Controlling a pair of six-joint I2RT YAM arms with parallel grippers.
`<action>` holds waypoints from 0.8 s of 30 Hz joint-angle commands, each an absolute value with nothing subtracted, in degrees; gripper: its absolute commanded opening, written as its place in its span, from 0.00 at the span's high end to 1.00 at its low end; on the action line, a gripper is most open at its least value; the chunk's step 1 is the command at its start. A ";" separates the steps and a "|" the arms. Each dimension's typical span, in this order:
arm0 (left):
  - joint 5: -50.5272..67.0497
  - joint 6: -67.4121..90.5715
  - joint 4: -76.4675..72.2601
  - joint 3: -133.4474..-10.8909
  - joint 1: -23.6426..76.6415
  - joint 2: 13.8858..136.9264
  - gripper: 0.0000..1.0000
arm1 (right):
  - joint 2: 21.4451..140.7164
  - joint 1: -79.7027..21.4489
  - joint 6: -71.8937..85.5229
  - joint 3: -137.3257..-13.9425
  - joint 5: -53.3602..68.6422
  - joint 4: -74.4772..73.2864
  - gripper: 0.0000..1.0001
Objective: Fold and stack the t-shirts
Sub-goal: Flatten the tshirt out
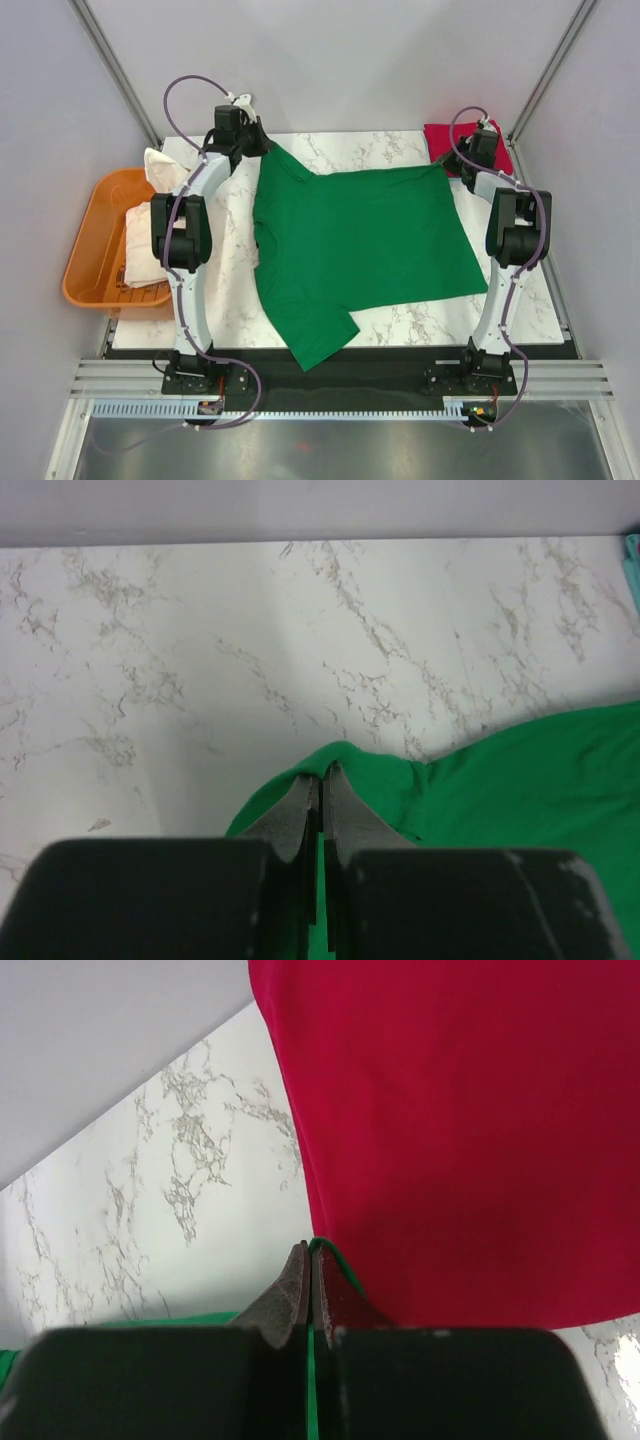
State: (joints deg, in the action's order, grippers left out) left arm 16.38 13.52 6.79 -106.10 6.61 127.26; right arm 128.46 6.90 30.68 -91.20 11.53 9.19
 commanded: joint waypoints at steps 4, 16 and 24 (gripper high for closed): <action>18.46 17.05 3.17 -107.59 7.03 122.54 0.98 | 123.32 6.86 28.83 -92.11 6.78 9.94 1.00; 27.42 25.66 -6.41 -104.85 9.14 123.92 0.98 | 116.18 7.12 24.00 -94.56 -5.97 -3.59 1.00; 30.40 29.26 -8.79 -110.91 10.81 132.43 0.98 | 118.39 8.52 23.55 -96.85 -13.88 -8.61 1.00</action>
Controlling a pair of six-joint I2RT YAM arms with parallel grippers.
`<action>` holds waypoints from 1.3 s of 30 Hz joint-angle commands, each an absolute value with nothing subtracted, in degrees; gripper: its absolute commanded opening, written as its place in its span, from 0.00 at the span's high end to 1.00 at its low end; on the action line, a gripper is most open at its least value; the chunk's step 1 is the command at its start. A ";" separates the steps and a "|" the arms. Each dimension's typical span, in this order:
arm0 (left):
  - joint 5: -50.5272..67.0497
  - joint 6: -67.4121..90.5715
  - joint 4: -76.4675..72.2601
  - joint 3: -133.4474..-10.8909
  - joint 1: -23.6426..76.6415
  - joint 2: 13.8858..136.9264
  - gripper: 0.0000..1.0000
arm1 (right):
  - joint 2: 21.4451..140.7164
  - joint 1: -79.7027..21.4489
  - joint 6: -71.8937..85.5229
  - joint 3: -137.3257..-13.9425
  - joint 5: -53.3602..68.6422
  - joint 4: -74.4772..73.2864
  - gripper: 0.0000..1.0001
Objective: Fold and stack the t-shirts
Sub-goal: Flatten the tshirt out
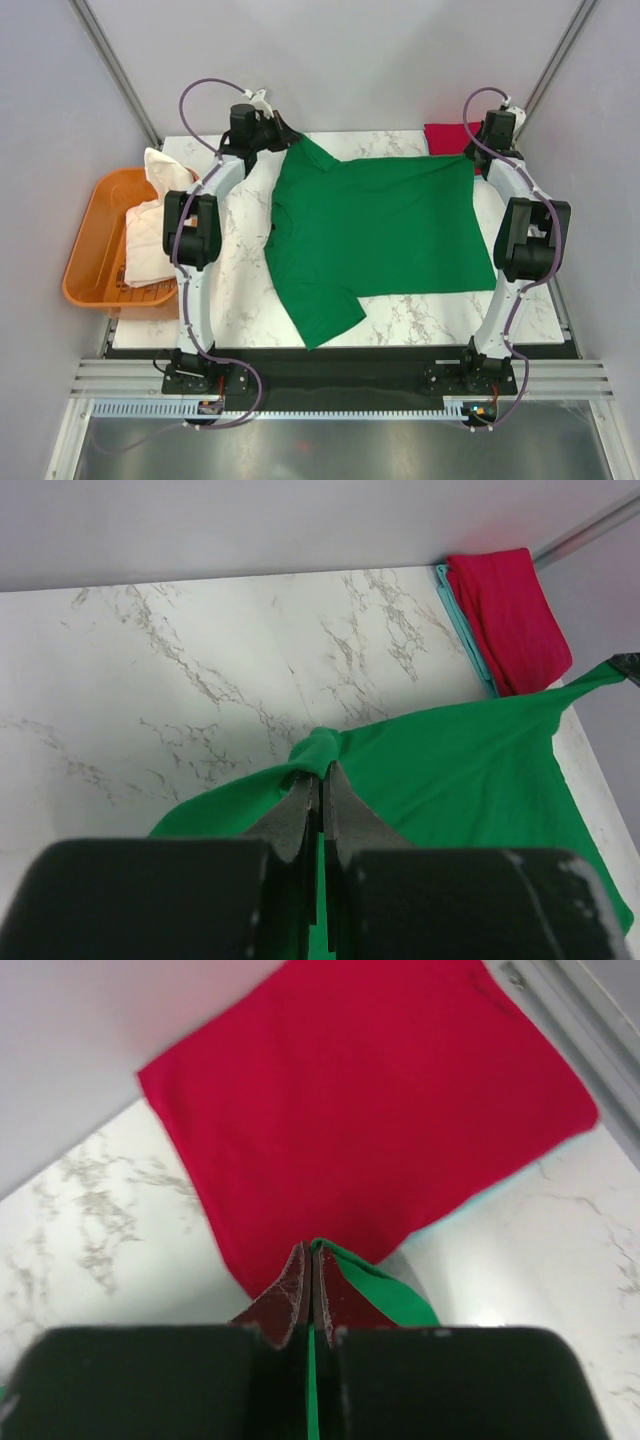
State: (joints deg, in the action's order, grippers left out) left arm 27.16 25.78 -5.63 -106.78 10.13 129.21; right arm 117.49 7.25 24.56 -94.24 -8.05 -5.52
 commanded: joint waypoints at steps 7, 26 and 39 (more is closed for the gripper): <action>32.60 30.32 -8.88 -116.36 13.79 137.10 0.98 | 117.25 11.34 24.87 -96.16 -19.69 -14.24 1.00; 41.65 37.43 -14.58 -118.83 16.61 144.75 0.98 | 115.75 12.04 25.49 -95.19 -18.46 -14.68 1.00; 38.77 39.38 -17.67 -118.39 17.84 146.87 0.98 | 119.00 12.30 28.22 -100.28 -27.34 -21.53 1.00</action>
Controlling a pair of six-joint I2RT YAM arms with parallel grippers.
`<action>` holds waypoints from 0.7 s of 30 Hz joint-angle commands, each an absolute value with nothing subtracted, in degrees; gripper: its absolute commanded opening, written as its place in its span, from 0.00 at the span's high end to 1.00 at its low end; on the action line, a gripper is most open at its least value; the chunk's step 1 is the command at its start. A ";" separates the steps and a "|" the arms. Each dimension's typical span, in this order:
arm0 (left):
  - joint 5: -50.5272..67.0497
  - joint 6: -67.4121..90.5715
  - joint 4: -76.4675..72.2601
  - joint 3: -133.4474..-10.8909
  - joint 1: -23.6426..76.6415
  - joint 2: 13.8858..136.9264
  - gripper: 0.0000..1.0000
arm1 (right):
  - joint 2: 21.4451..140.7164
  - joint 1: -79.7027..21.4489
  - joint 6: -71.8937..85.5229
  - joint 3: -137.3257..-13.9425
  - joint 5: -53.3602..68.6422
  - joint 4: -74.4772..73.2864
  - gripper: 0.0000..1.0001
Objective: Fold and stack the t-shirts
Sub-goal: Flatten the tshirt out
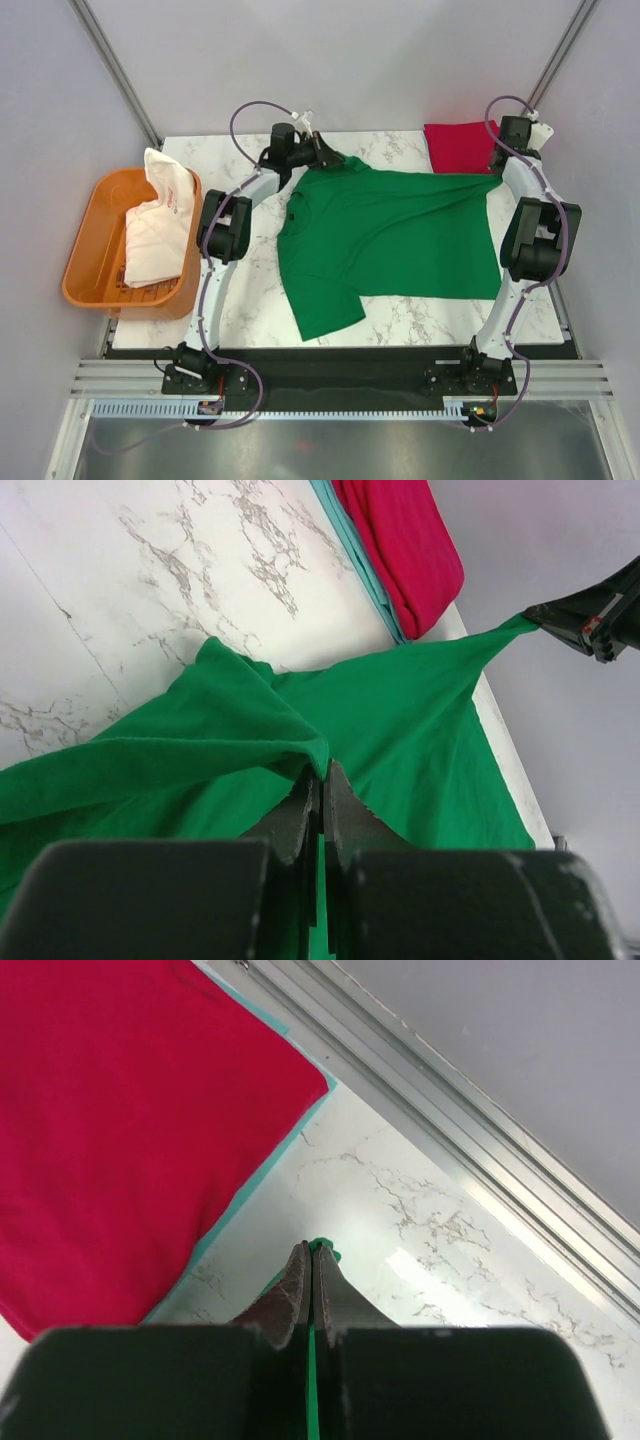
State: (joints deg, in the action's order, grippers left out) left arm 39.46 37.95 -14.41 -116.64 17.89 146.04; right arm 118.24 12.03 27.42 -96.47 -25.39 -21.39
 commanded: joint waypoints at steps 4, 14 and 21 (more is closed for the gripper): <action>36.57 38.59 -17.58 -118.65 17.58 146.43 0.98 | 121.19 12.22 26.63 -100.72 -21.28 -16.27 1.00; 27.27 31.39 -14.60 -100.92 15.03 127.91 0.43 | 117.60 12.30 25.83 -102.83 -15.73 -22.92 0.66; 18.28 22.34 1.65 -88.35 15.12 113.56 0.41 | 107.34 12.30 33.48 -95.65 -14.59 -39.10 0.57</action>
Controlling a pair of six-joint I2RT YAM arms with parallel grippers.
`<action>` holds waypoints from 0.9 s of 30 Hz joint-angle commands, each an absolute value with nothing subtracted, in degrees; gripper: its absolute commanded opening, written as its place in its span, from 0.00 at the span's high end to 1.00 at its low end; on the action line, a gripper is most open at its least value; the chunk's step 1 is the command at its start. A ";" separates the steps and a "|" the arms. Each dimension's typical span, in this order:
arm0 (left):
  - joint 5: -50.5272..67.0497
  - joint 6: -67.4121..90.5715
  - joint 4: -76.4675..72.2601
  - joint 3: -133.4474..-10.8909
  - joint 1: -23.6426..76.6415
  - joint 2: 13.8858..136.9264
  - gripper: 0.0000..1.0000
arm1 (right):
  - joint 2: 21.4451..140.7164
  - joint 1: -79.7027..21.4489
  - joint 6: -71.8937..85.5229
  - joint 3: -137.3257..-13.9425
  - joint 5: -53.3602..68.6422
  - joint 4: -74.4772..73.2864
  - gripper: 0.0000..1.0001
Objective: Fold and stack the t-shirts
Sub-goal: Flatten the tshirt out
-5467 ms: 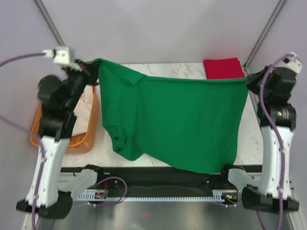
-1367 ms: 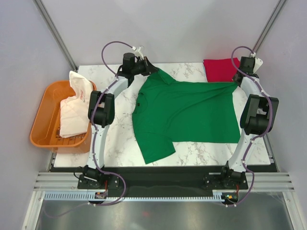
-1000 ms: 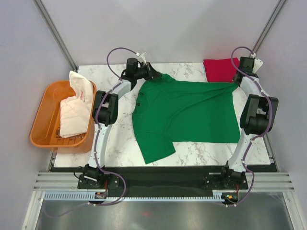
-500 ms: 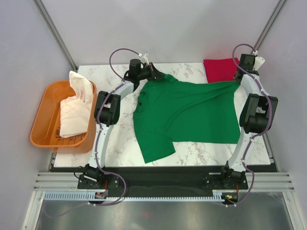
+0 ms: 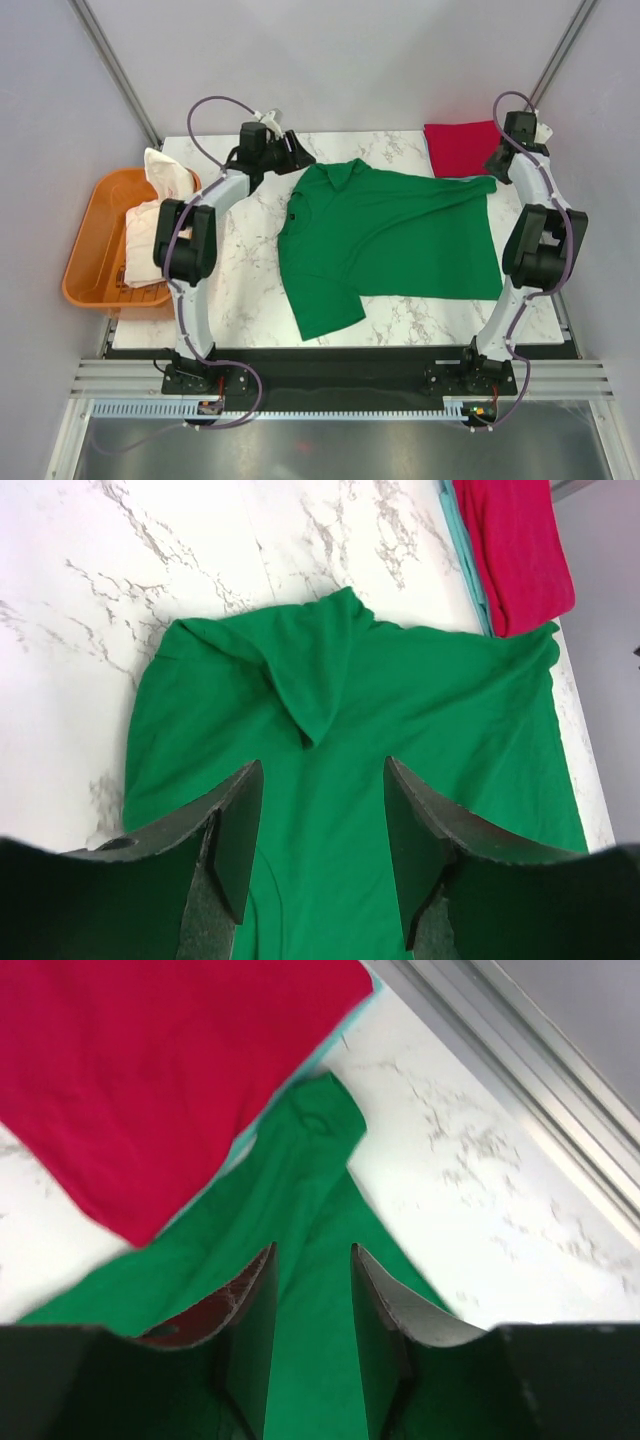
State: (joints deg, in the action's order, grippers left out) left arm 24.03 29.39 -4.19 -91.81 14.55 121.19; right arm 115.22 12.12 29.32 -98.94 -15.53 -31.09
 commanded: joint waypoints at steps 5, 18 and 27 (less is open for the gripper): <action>18.37 22.67 3.87 -80.70 15.03 111.27 0.45 | 99.59 12.30 35.50 -83.08 -9.68 -39.38 0.58; 15.65 26.45 7.55 -76.81 15.82 117.41 0.55 | 96.32 12.39 39.20 -58.98 -12.99 -34.01 0.66; -9.66 29.88 25.05 -79.55 16.35 117.08 0.60 | 91.15 12.75 42.01 -52.39 -24.43 -34.98 0.64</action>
State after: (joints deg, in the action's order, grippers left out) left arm 1.91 27.62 16.53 -79.85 16.56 117.12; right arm 94.15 12.47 40.12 -54.48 -18.13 -34.50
